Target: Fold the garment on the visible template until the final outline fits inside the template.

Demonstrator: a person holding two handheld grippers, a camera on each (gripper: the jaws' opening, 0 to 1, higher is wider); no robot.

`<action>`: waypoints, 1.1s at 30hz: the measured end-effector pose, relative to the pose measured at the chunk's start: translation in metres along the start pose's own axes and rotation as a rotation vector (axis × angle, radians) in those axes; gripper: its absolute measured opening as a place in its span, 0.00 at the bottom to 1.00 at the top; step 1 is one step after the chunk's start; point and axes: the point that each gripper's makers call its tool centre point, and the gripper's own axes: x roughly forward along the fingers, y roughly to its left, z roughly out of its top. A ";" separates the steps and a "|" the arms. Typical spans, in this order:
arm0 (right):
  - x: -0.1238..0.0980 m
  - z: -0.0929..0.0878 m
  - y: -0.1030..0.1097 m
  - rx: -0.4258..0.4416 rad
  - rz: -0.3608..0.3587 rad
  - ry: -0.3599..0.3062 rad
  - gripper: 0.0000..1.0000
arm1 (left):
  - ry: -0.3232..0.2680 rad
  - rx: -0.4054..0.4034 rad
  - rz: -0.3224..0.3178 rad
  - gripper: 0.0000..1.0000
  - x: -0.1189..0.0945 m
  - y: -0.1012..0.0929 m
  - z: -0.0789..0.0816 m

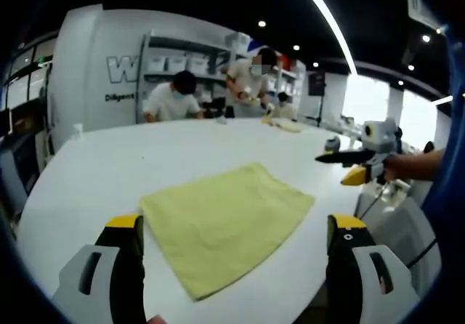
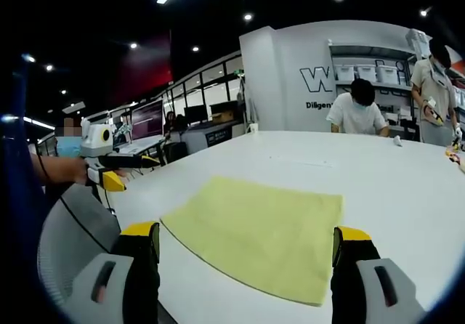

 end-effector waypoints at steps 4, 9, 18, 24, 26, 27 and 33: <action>0.000 0.003 -0.003 0.018 -0.005 -0.017 0.99 | -0.001 -0.005 0.000 0.99 0.000 0.001 0.000; 0.002 -0.001 -0.002 0.013 -0.001 0.000 0.99 | -0.004 -0.006 -0.001 0.99 0.000 0.003 -0.002; 0.004 -0.003 -0.002 0.018 0.003 0.003 0.99 | -0.003 -0.005 -0.002 0.99 0.000 0.005 -0.004; 0.003 -0.005 -0.001 0.014 0.003 0.008 0.99 | -0.008 -0.002 -0.001 0.99 -0.001 0.008 -0.003; 0.003 -0.005 -0.003 0.016 -0.001 0.008 0.99 | -0.006 -0.002 -0.003 0.99 -0.001 0.008 -0.003; 0.003 -0.005 -0.003 0.017 -0.001 0.008 0.99 | -0.005 -0.001 -0.003 0.99 -0.001 0.008 -0.004; 0.002 -0.005 -0.004 0.016 -0.003 0.004 0.99 | -0.008 0.000 -0.001 0.99 -0.002 0.008 -0.003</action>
